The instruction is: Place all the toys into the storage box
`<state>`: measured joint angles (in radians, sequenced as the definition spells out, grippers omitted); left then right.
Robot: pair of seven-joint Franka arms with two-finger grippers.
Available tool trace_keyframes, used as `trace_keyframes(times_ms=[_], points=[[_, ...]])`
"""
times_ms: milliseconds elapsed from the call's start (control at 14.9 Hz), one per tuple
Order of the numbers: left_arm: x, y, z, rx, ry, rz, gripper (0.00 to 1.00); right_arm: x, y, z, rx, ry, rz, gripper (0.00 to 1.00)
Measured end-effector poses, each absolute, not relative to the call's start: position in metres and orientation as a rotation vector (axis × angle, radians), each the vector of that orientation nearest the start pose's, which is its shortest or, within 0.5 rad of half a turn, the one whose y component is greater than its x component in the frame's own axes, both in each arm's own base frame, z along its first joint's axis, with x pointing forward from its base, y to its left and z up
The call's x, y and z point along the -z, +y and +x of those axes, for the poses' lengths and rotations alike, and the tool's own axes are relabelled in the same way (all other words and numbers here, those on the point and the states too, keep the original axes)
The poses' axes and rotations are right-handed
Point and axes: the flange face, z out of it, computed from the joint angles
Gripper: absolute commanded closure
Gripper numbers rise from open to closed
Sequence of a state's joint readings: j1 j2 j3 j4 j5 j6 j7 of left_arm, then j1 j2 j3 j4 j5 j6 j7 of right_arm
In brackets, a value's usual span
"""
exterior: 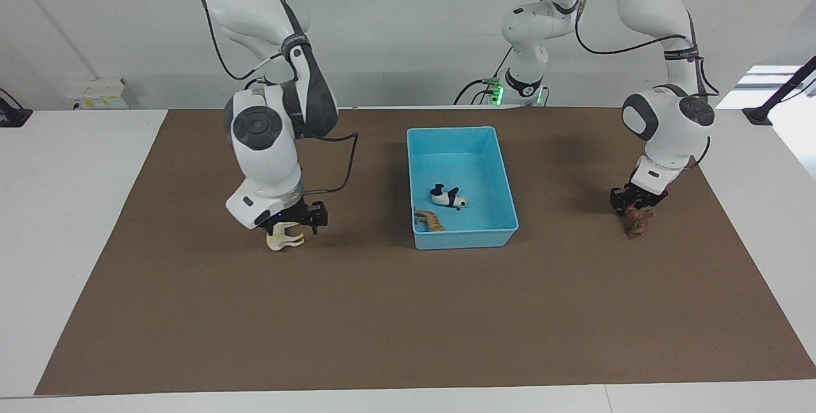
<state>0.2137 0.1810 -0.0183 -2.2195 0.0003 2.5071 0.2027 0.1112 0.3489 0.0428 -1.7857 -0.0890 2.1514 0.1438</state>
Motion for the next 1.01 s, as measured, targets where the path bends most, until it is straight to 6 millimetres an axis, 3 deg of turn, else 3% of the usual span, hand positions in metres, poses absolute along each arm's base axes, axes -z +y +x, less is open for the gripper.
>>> trace_keyframes(times_ms=[67,201,335,469,603,670,737,804,872,939,1006], points=[[-0.312,0.105,0.552,0.158,-0.006,-3.122,0.98,-0.343,0.083,0.627,0.074,-0.101,-3.191,0.0],[-0.332,0.087,0.567,0.123,-0.042,-3.132,1.0,-0.315,0.081,0.603,0.086,-0.118,-3.184,0.0],[-0.358,0.057,0.58,0.084,-0.087,-3.139,1.0,-0.306,0.079,0.589,0.083,-0.166,-3.181,0.0],[-0.388,0.023,0.584,0.052,-0.148,-3.141,1.0,-0.304,0.064,0.583,0.079,-0.234,-3.179,0.13],[-0.424,-0.018,0.577,0.028,-0.244,-3.135,1.0,-0.302,0.05,0.583,0.13,-0.259,-3.174,0.26],[-0.444,-0.046,0.568,0.021,-0.303,-3.129,1.0,-0.299,0.047,0.581,0.139,-0.261,-3.172,0.32],[-0.464,-0.079,0.555,0.02,-0.355,-3.124,1.0,-0.296,0.047,0.579,0.147,-0.262,-3.171,0.47],[-0.481,-0.118,0.54,0.028,-0.405,-3.119,1.0,-0.293,0.049,0.578,0.159,-0.267,-3.168,0.87],[-0.494,-0.162,0.522,0.048,-0.454,-3.118,1.0,-0.291,0.051,0.576,0.175,-0.272,-3.164,1.0],[-0.501,-0.205,0.503,0.066,-0.494,-3.12,1.0,-0.289,0.052,0.575,0.193,-0.278,-3.161,1.0],[-0.501,-0.241,0.485,0.074,-0.517,-3.122,0.94,-0.29,0.054,0.574,0.202,-0.282,-3.159,1.0]])
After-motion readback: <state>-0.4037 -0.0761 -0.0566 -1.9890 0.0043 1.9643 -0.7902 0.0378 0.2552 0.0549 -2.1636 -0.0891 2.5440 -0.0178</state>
